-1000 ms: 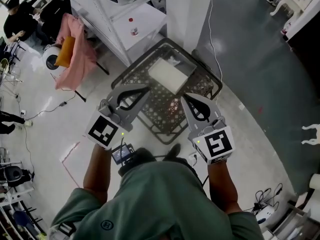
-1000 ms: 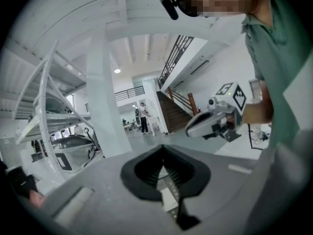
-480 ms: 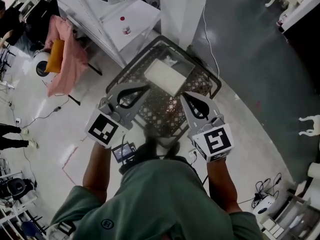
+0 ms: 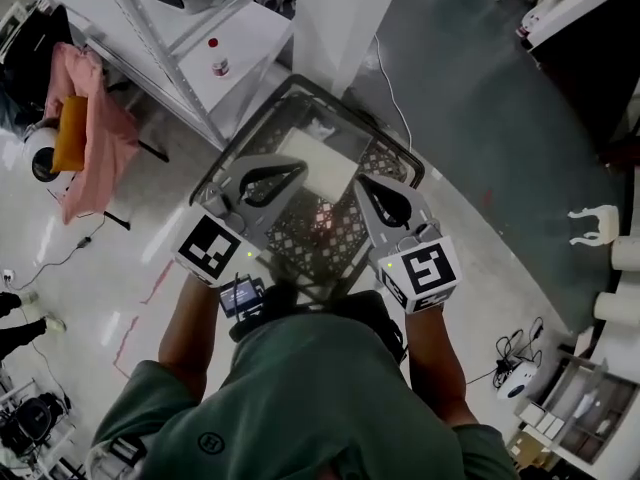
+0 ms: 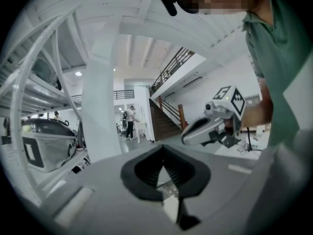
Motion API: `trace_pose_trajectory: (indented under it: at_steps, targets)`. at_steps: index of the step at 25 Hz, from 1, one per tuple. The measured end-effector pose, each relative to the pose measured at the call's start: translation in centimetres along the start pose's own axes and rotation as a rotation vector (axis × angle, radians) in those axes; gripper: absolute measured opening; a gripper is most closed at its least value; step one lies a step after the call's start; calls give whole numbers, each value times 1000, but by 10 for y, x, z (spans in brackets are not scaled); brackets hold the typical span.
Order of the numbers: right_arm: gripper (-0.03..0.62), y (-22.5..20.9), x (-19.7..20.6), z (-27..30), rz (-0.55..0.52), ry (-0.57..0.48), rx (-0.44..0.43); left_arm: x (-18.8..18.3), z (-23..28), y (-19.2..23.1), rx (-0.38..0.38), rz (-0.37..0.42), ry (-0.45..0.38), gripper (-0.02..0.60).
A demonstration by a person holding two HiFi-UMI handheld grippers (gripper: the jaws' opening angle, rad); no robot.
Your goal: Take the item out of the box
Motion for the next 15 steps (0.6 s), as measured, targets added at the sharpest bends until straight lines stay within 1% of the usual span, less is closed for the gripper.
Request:
trace_pose_trajectory:
  at_steps: [3, 5, 10, 15]
  targets:
    - [6, -11, 3, 17, 8, 17, -1, 6, 11, 14, 11, -6, 8, 3]
    - [6, -22, 8, 27, 8, 20, -16, 10, 20, 22, 0, -20, 16, 2]
    - [6, -49, 30, 51, 17, 21, -83, 24, 47, 41, -61, -39, 57, 3]
    - [6, -69, 52, 80, 14, 43, -150, 41, 67, 61, -111, -80, 93, 3]
Point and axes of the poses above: the fingertips, and each gripper's own axes: z forward along the fingers, y to its left, x out of its underside, the point moved 4 cm from there along -z, backward along the fingers, and after that the axes turned 9 degrees about -z, right-handed, at the moved point
